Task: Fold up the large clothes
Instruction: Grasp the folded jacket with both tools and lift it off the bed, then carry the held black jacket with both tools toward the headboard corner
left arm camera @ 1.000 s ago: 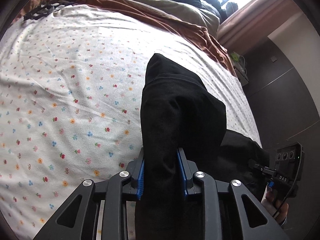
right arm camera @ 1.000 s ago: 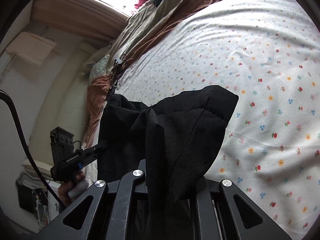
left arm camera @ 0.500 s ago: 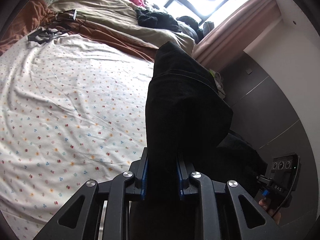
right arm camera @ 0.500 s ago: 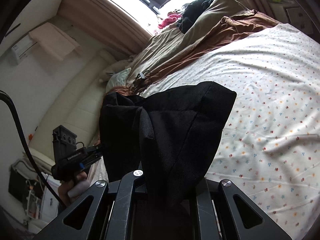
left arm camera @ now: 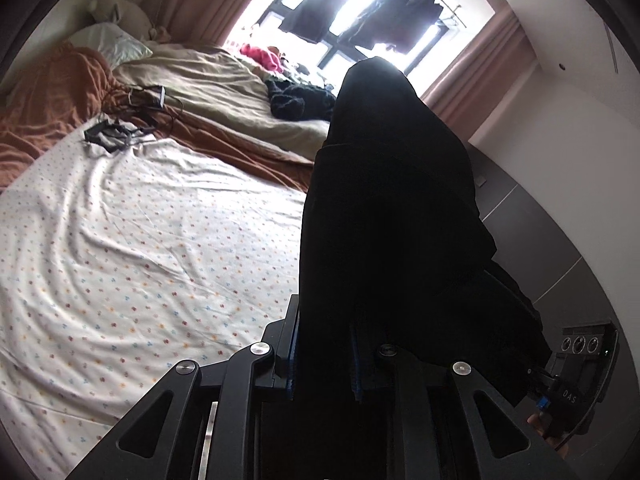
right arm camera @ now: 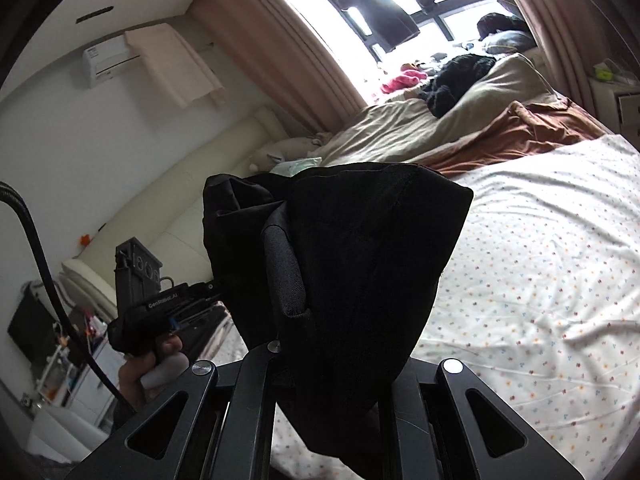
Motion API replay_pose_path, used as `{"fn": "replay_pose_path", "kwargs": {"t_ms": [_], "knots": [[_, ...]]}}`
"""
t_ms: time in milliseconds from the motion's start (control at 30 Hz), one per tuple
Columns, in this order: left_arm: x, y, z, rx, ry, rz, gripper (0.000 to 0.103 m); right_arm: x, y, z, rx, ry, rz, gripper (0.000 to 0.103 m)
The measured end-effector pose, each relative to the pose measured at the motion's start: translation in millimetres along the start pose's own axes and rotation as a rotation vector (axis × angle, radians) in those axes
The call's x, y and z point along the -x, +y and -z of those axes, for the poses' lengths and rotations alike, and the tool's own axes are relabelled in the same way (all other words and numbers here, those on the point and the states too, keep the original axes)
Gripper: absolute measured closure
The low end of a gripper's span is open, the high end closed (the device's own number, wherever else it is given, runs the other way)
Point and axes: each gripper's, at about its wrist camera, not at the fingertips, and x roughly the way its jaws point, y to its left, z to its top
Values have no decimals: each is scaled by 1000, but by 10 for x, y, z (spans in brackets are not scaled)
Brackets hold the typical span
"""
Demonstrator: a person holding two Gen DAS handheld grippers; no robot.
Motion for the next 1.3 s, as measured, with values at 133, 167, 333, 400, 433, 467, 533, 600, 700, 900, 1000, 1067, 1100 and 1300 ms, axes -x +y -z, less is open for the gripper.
{"fn": "replay_pose_path", "kwargs": {"t_ms": [133,167,333,400,433,467,533,600,700,900,1000,1067,1100,1300], "knots": [[396,73,-161,-10,-66,-22,83,-136,348,-76,45,-6,-38,93],[484,106,-187,-11,-78,-29,83,-184,439,-95,54,-5,-48,93],[884,370,-355,12,-117,-52,84,-442,894,-163,89,0,-102,93],[1045,484,-403,12,-134,-65,84,-530,1078,-140,104,6,-126,93],[1128,537,-428,11,-144,-72,84,-590,1172,-135,112,11,-138,93],[1204,587,-442,10,-155,-78,84,-660,1279,-131,120,18,-150,93],[1372,717,-478,17,-176,-90,84,-814,1508,-107,130,33,-172,93],[1520,863,-501,29,-193,-100,84,-962,1700,-94,139,49,-191,93],[1765,1073,-547,41,-213,-126,84,-1180,1966,-60,148,79,-221,93],[2243,1477,-617,63,-252,-187,84,-1602,2560,79,192,132,-291,93],[2471,1664,-677,70,-278,-221,84,-1774,2852,163,216,154,-334,93],[2622,1762,-708,71,-296,-241,84,-1890,3045,224,232,170,-355,93],[2699,1809,-723,72,-305,-250,84,-1944,3152,251,241,177,-366,93],[3143,2095,-831,89,-358,-296,84,-2258,3714,360,290,211,-416,93]]}}
